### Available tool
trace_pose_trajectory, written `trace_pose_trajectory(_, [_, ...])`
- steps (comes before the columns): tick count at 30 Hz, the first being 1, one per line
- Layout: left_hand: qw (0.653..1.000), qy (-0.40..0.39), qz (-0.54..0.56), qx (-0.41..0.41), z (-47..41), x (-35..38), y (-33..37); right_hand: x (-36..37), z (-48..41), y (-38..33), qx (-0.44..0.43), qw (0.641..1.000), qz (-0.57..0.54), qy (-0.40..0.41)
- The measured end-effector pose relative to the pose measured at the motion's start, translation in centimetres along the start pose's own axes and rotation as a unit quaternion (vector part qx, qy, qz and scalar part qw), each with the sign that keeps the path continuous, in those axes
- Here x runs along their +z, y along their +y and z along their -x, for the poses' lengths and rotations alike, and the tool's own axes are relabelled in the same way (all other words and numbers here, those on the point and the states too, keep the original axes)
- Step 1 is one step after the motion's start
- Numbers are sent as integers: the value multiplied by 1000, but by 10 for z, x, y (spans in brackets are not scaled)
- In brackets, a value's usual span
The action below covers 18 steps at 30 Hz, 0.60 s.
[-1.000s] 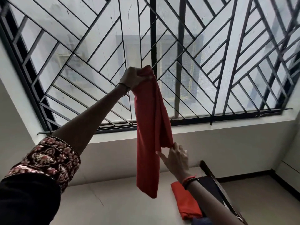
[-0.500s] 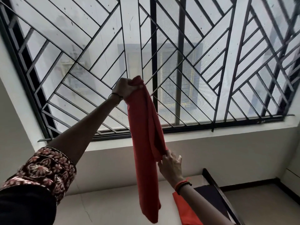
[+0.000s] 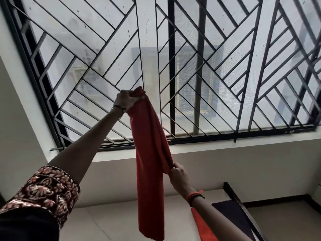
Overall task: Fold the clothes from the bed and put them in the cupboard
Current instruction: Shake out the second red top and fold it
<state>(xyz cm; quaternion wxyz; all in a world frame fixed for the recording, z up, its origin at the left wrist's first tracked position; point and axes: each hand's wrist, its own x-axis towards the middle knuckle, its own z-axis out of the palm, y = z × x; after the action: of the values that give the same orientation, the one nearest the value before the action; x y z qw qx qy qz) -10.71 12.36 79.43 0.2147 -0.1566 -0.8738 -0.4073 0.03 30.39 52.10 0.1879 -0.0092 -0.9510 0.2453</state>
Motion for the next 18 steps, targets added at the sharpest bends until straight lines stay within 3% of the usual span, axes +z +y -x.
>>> trace_pose_trajectory(2, [1000,2,0,-11,2,-15,-19,-8,-9,16,-21,999,-29,19])
trace_pose_trajectory(7, [998,-10,-6,-66,19,-38,-69,-57,-27,52,-77,994,-63,-46])
trace_pose_trajectory(13, [992,-24,71,-101,47,-36,-115,-103,-42,69,-50,989,-135,-38])
trace_pose_trajectory(18, [988,-83,120,-53,67,-31,-125,-119,-41,73,38,988,-149,3])
